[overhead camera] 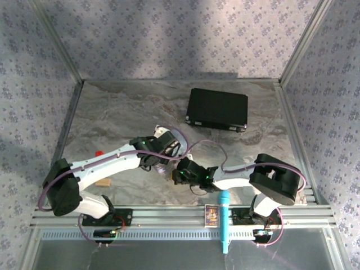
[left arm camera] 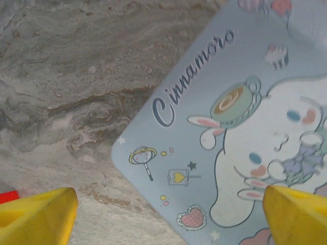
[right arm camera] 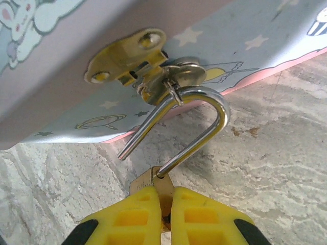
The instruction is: Unlock the padlock with the key
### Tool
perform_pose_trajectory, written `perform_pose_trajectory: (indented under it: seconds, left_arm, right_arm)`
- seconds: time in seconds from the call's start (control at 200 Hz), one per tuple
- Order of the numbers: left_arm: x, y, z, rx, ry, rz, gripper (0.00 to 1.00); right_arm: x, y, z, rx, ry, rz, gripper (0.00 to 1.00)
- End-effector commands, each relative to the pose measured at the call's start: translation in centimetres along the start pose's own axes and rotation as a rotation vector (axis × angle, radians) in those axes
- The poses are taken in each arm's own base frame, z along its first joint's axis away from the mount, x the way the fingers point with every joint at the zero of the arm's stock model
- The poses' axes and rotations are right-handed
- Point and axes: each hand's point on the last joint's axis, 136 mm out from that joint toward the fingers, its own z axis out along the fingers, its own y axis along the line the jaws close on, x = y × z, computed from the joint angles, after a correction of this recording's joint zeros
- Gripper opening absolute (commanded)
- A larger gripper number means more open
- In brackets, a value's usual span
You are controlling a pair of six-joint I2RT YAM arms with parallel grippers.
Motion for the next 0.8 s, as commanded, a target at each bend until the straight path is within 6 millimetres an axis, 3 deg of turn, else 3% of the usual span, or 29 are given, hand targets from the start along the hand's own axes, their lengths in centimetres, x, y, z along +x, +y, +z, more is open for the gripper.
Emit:
perform_pose_trajectory:
  seconds: [0.0,0.315,0.455,0.57,0.705,0.795]
  left_arm:
    - [1.0,0.3,-0.1,-0.009,0.012,0.182,0.91]
    - [2.0,-3.2,-0.1,0.004,0.014,0.388,0.93]
    - [3.3,-3.7,1.5,-0.044,0.077,0.449,0.92]
    - [4.5,-3.0,2.8,-0.123,0.131,0.492,0.83]
    - [5.5,-2.7,3.6,-0.154,0.171,0.536,0.68]
    - [6.0,-2.5,3.8,-0.179,0.193,0.551,0.66]
  right_arm:
    - [2.1,-3.3,-0.3,0.072,0.063,0.035,0.03]
    - [1.4,-3.5,-0.5,-0.020,0.059,0.108,0.00]
    - [1.3,-3.3,-0.2,-0.086,0.051,0.155,0.00]
    - [1.3,-3.9,-0.1,-0.104,0.052,0.194,0.00]
    - [0.3,-2.8,-0.2,-0.190,0.037,0.228,0.00]
    - [-0.4,-2.4,-0.3,-0.223,0.029,0.256,0.00]
